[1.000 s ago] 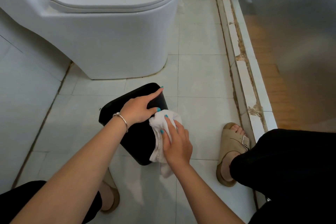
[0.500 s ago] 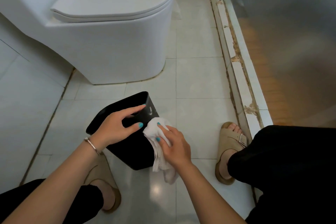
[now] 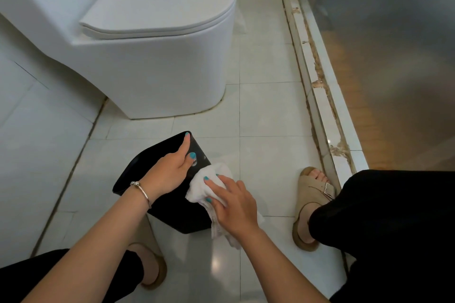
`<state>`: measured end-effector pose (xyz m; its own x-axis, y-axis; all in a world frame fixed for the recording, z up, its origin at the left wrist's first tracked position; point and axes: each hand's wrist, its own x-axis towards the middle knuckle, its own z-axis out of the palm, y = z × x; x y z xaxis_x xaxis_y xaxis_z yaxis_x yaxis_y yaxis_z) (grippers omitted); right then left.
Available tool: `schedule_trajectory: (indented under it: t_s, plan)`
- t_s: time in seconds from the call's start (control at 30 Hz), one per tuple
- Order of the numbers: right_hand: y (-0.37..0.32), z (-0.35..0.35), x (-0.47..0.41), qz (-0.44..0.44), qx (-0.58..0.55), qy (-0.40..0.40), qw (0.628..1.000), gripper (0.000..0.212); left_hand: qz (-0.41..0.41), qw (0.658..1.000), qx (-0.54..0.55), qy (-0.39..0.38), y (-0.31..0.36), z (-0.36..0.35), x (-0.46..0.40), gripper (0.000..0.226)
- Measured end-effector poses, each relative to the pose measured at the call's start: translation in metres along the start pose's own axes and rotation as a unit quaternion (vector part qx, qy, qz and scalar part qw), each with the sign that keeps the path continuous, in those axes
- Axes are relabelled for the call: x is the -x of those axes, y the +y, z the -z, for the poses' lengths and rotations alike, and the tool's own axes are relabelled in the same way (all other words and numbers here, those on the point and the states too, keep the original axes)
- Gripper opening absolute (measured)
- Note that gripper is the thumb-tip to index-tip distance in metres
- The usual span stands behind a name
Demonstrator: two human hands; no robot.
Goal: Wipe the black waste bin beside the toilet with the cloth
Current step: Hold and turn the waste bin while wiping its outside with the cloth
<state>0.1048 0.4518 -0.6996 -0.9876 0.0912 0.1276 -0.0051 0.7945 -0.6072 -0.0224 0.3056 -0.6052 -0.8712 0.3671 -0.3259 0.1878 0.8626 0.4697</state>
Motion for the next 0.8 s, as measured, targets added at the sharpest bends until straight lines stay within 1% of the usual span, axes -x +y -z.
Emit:
schedule_trajectory:
  t_s: [0.1, 0.17, 0.27, 0.33, 0.4, 0.47, 0.57, 0.73, 0.8]
  plan:
    - [0.001, 0.003, 0.0, 0.0, 0.004, 0.018, 1.0, 0.042, 0.014, 1.0, -0.019, 0.015, 0.0, -0.001, 0.001, 0.058]
    - [0.003, 0.006, -0.001, -0.019, -0.006, 0.033, 0.999, 0.043, 0.015, 0.998, -0.042, 0.035, -0.002, -0.002, 0.004, 0.056]
    - [0.011, 0.013, -0.002, -0.056, -0.013, 0.045, 0.997, 0.043, 0.013, 0.997, -0.04, 0.061, -0.006, -0.002, 0.008, 0.055]
    - [0.019, 0.017, -0.004, -0.084, -0.014, 0.039, 0.996, 0.043, 0.012, 0.996, -0.013, 0.083, -0.006, -0.004, 0.011, 0.056]
    - [0.026, 0.02, -0.006, -0.112, -0.011, 0.036, 0.993, 0.044, 0.015, 0.994, 0.036, 0.106, -0.003, -0.007, 0.014, 0.057]
    - [0.031, 0.022, -0.008, -0.144, -0.019, 0.048, 0.988, 0.046, 0.021, 0.987, 0.095, 0.128, 0.001, -0.012, 0.018, 0.057]
    - [0.035, 0.024, -0.011, -0.188, -0.035, 0.063, 0.98, 0.045, 0.031, 0.975, 0.151, 0.158, 0.005, -0.022, 0.02, 0.057]
    - [0.04, 0.024, -0.013, -0.232, -0.041, 0.077, 0.969, 0.043, 0.031, 0.966, 0.189, 0.174, 0.001, -0.034, 0.016, 0.056]
    - [0.041, 0.023, -0.013, -0.242, -0.048, 0.083, 0.966, 0.044, 0.03, 0.965, 0.202, 0.166, -0.002, -0.033, 0.014, 0.056]
